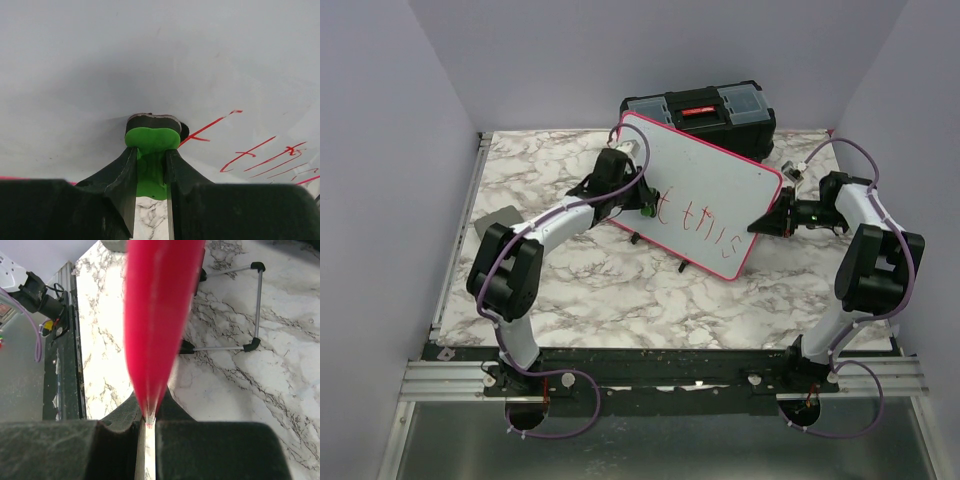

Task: Erase the whiteboard
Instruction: Erase the whiteboard at the whiteboard stand.

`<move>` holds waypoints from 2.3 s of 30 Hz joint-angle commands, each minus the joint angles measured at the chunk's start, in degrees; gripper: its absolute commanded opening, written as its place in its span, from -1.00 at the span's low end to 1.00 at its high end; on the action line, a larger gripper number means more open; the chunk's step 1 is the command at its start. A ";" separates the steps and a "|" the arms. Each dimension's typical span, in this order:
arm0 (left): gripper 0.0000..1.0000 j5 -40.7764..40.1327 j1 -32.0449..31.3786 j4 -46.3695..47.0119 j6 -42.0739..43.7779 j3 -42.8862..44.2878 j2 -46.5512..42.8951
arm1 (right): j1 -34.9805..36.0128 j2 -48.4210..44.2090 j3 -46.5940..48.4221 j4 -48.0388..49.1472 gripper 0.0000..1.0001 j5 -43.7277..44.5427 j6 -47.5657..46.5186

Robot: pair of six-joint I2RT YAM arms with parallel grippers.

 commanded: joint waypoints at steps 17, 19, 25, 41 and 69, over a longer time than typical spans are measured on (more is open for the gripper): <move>-1.00 -0.33 5.03 -4.34 3.13 2.90 2.29 | 0.31 -19.89 -20.81 62.39 -0.99 3.75 58.99; -1.00 0.65 4.70 -4.28 2.66 3.82 3.02 | 0.29 -18.23 -18.52 56.73 -0.99 3.40 54.61; -1.00 1.59 2.86 -1.70 1.95 -0.76 2.47 | 0.29 -15.06 -16.69 51.44 -0.99 2.72 50.08; -1.00 0.72 2.61 -3.41 4.76 2.77 -0.15 | 0.28 -13.54 -15.00 45.80 -0.99 1.38 44.55; -1.00 2.60 3.22 -4.27 3.48 6.23 0.10 | 0.32 -13.35 -13.68 41.92 -0.99 0.95 40.68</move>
